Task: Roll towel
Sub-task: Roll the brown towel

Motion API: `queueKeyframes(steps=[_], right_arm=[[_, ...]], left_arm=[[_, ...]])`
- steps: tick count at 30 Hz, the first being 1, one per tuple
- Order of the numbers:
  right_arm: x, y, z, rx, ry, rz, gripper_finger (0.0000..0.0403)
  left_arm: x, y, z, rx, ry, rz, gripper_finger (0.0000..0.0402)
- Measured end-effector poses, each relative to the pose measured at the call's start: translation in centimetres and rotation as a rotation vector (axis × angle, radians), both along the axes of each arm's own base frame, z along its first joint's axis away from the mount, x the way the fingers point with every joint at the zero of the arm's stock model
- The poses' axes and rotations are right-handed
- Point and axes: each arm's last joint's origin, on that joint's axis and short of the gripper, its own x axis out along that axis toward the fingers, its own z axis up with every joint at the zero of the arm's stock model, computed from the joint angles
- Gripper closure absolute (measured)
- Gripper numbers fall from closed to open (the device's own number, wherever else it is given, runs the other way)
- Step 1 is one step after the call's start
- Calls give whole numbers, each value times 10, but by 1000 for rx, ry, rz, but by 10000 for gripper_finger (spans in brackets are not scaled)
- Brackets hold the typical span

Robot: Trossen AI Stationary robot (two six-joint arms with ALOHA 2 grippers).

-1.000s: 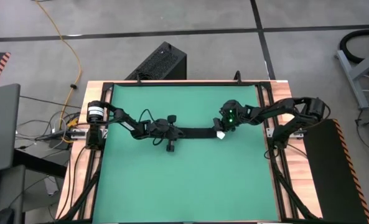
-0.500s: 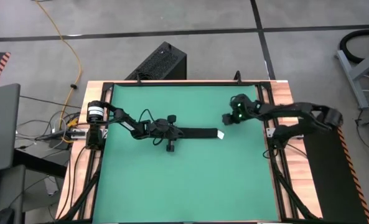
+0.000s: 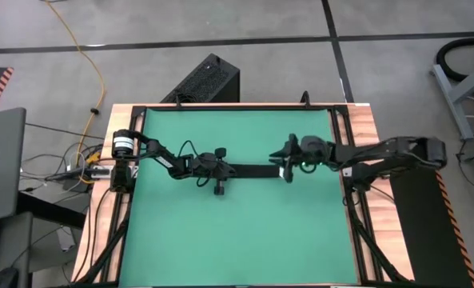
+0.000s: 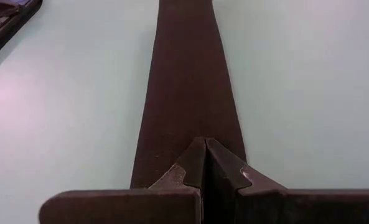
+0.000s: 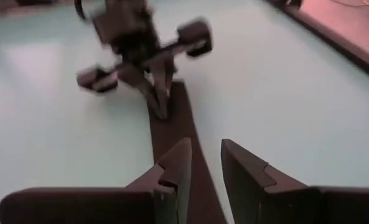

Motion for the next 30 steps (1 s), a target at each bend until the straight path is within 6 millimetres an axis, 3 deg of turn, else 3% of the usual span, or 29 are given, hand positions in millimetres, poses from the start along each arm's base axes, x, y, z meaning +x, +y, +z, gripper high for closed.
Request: queueKeyframes(steps=[7,11,21,26,30], right_arm=[[27,9,-40,-5,71,36,291],[36,12,-53,-6,42,52,291],[7,9,-94,28,4,-50,302],[8,6,-108,38,48,-63,314],[11,6,-120,43,87,-62,319]], left_arm=[[2,0,3,-29,-48,10,401],[3,0,4,-41,-68,14,401],[3,2,5,-51,-73,22,401],[5,3,11,-49,-118,28,401],[4,3,29,-64,-164,69,401]])
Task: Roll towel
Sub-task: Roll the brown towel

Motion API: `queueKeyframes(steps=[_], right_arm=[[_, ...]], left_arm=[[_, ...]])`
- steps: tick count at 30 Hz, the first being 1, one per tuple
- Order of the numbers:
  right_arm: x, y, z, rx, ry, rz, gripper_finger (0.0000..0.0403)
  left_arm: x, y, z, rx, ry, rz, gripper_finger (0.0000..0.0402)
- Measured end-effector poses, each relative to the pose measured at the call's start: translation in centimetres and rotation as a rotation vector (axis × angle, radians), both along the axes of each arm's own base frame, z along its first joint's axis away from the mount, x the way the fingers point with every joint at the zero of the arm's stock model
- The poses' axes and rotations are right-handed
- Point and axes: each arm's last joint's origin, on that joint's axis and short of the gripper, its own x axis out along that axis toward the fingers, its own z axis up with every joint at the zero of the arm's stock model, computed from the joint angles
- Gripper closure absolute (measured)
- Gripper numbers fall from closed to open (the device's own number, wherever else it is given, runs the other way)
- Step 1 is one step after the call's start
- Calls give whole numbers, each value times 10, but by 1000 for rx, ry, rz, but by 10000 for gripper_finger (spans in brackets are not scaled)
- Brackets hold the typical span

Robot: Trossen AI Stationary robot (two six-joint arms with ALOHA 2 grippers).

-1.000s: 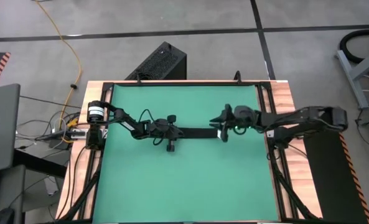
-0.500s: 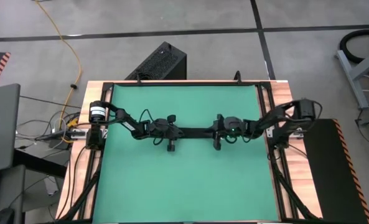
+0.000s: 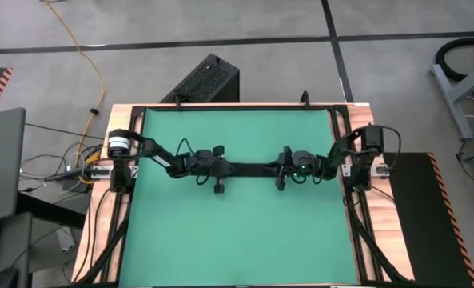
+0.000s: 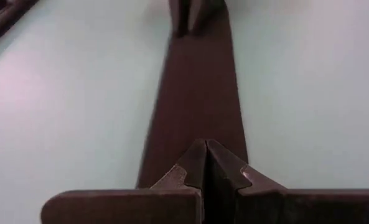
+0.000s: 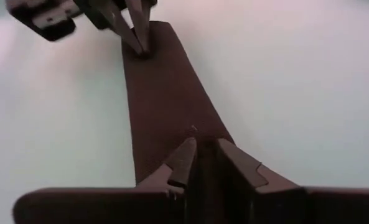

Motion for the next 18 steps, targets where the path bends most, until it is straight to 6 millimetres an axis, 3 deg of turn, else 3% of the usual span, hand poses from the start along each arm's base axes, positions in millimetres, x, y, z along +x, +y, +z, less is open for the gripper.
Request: queueKeyframes(steps=[5,9,11,18], right_arm=[[1,0,-4,10,-15,-7,322],[1,0,-4,17,-17,-8,322],[2,1,-4,17,-17,-5,322],[2,1,-3,19,-28,-5,322]], left_arm=[[-5,1,41,21,-106,70,401],[-18,0,52,-7,-132,107,402],[-22,-2,49,-76,-180,65,402],[-21,-10,3,-137,-225,43,401]])
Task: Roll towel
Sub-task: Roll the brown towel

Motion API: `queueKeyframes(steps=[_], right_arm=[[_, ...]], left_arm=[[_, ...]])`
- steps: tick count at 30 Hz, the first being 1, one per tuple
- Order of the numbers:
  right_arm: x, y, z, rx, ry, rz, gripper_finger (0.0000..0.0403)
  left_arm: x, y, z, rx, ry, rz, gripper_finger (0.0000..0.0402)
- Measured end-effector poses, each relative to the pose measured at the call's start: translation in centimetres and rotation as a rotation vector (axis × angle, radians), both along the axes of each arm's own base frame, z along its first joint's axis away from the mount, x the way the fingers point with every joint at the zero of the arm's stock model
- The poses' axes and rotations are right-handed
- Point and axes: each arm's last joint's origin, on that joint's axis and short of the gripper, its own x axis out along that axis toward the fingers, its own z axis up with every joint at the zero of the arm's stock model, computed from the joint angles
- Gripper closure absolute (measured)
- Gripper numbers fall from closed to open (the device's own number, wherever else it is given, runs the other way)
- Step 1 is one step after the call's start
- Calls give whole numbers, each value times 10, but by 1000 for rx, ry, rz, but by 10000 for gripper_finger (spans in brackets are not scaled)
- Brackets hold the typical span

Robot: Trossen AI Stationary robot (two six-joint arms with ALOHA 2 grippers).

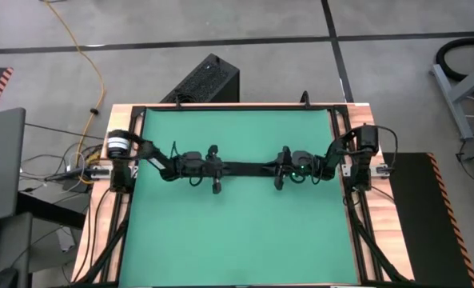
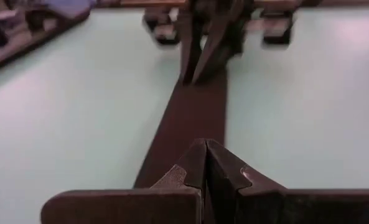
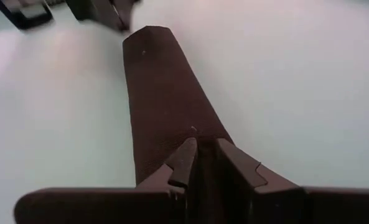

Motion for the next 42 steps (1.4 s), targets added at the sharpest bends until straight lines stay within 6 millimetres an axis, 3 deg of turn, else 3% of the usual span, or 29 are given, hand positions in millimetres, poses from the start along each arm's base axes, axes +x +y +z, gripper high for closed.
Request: queueKeyframes(steps=[4,8,21,32,42], right_arm=[[0,1,0,5,-3,0,322],[0,2,0,7,2,5,322],[0,3,0,-1,-3,12,322],[5,2,13,-29,-121,-1,320],[4,1,41,-69,-161,6,320]], left_arm=[[7,1,-24,-14,42,72,401],[9,4,-32,-40,44,146,402],[-3,3,-34,-101,52,183,401],[0,1,-22,-126,-61,135,401],[-1,1,22,-100,-144,120,402]])
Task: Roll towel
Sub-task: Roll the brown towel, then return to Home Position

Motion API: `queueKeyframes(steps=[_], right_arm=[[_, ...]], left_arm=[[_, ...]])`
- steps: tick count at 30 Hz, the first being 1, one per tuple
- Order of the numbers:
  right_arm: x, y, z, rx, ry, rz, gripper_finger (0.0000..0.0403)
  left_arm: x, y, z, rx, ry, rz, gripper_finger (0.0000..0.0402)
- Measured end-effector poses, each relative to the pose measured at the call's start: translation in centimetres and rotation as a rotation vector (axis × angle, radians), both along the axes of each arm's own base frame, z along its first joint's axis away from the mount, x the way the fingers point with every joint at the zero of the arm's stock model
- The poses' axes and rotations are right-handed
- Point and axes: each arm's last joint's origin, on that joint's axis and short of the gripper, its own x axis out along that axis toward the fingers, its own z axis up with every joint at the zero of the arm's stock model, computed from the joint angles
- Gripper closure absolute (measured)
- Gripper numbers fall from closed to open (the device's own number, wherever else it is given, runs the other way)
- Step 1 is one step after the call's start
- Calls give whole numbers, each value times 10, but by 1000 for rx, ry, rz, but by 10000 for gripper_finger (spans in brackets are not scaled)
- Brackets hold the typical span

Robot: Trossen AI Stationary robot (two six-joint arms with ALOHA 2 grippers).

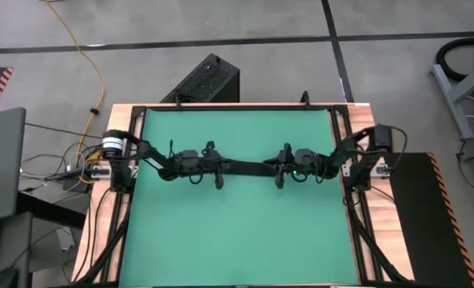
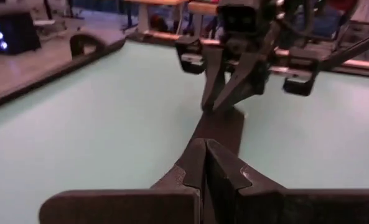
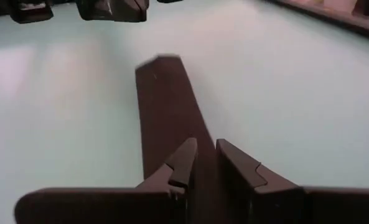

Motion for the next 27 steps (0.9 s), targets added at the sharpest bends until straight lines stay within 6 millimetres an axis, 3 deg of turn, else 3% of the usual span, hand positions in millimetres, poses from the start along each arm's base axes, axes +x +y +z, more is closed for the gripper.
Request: queueKeyframes(steps=[9,16,22,27], right_arm=[[-13,2,56,-73,-139,8,321],[-48,8,103,-132,-229,14,321],[-89,16,125,-177,-263,19,321],[-116,20,127,-189,-255,16,321]], left_arm=[[-18,-4,66,89,-72,-150,402],[-52,12,97,112,-5,-212,402],[-93,26,98,103,-99,-247,401],[-116,23,79,104,-132,-162,401]])
